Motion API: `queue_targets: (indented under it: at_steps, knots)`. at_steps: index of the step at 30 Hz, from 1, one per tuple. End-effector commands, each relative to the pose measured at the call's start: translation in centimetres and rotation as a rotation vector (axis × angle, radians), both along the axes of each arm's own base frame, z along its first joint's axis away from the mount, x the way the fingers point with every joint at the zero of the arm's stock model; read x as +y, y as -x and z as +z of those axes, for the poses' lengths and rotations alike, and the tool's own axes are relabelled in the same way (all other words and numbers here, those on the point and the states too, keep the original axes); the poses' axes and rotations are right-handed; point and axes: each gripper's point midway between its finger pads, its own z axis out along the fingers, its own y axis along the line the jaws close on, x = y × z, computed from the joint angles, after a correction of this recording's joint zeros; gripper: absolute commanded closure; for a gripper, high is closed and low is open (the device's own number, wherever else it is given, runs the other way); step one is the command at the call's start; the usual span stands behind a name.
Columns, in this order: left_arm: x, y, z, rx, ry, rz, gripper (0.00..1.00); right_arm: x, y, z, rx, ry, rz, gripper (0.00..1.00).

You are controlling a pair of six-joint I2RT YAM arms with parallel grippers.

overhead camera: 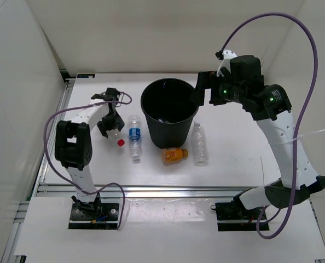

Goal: Put the plastic bottles in the bin

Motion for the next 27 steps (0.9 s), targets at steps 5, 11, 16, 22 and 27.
queue_targets:
  at_steps: [5, 11, 16, 22, 27]
  knots:
    - [-0.2, -4.2, 19.2, -0.492, 0.084, 0.119, 0.44, -0.5, -0.8, 0.1, -0.018, 0.024, -0.041, 0.0]
    - [-3.5, -6.7, 30.3, -0.731, 0.244, 0.035, 0.48, -0.2, -1.2, -0.1, -0.001, 0.013, -0.052, 0.0]
    - [-9.8, -7.0, 34.8, -0.864, 0.393, -0.125, 0.48, -0.6, -1.2, -0.6, 0.005, 0.031, -0.072, 0.0]
    - [-19.6, -5.7, 33.9, -0.824, 0.469, -0.36, 0.46, -1.8, -1.5, -1.6, 0.012, 0.066, -0.122, 0.0]
    - [-24.9, -3.7, 32.2, -0.779, 0.467, -0.507, 0.38, -5.4, -2.3, -1.5, 0.032, 0.032, -0.283, 0.0]
